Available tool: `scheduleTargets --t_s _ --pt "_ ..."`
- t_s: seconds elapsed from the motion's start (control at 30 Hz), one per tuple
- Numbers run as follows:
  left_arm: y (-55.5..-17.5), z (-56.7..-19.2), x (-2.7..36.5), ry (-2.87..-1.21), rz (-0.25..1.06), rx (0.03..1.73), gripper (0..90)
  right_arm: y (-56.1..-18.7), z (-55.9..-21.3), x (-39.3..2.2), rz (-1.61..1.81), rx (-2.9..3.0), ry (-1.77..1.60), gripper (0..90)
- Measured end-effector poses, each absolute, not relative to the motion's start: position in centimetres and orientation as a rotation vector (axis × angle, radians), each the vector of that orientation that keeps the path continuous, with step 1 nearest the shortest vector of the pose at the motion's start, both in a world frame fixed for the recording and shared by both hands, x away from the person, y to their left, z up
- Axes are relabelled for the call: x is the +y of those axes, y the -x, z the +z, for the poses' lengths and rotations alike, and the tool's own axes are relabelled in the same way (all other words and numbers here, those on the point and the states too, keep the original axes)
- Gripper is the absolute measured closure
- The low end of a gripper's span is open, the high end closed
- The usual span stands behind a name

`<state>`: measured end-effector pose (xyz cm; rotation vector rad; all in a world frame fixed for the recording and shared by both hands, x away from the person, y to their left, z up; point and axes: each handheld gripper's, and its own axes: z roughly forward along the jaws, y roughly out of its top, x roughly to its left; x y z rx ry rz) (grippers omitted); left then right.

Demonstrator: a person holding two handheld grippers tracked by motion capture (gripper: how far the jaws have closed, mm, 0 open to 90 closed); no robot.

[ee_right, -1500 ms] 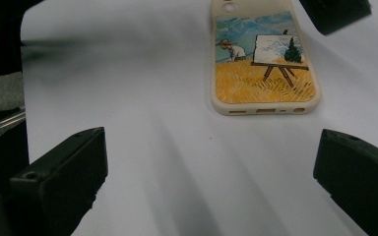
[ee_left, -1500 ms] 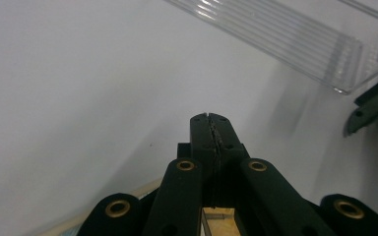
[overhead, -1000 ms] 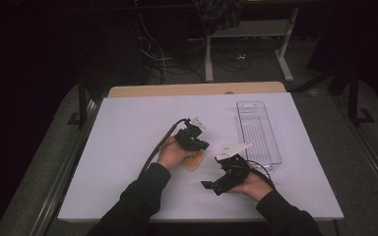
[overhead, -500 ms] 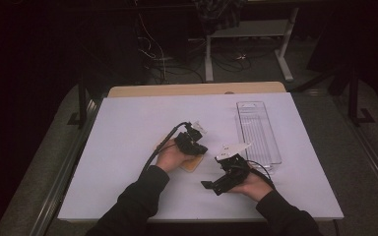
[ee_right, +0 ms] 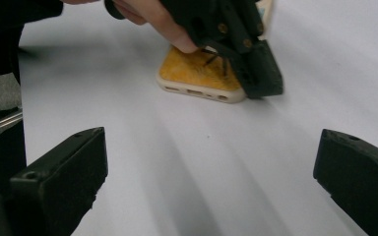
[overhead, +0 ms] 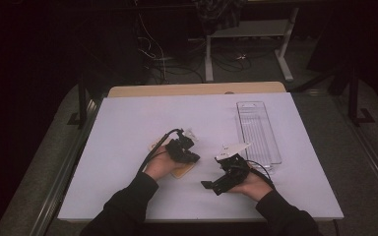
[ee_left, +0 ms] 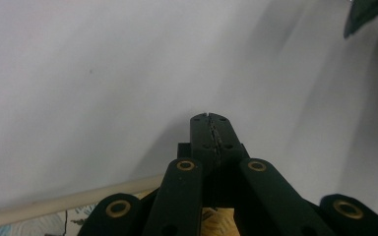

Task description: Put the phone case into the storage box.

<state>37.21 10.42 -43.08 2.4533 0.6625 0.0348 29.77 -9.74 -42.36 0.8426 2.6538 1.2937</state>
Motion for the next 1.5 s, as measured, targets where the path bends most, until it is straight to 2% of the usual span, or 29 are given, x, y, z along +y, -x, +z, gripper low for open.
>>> scheduleTargets --t_s 0.47,0.77,1.23,1.5 --pt "-34.8 -42.7 13.7 -2.483 0.062 0.669 90.0 -29.8 -42.4 -9.7 1.286 2.655 -0.862 0.0" --pt "-32.9 -42.2 17.4 -2.496 0.083 0.707 90.0 -29.8 -42.4 -9.6 1.28 2.657 -0.877 0.0" --pt "-31.4 -41.8 22.8 -2.528 0.188 0.804 90.0 -29.9 -42.6 -9.6 1.268 2.663 -0.862 0.0" --pt "-31.7 -41.8 26.4 -2.484 0.251 0.933 90.0 -29.9 -42.6 -9.6 1.258 2.672 -0.877 0.0"
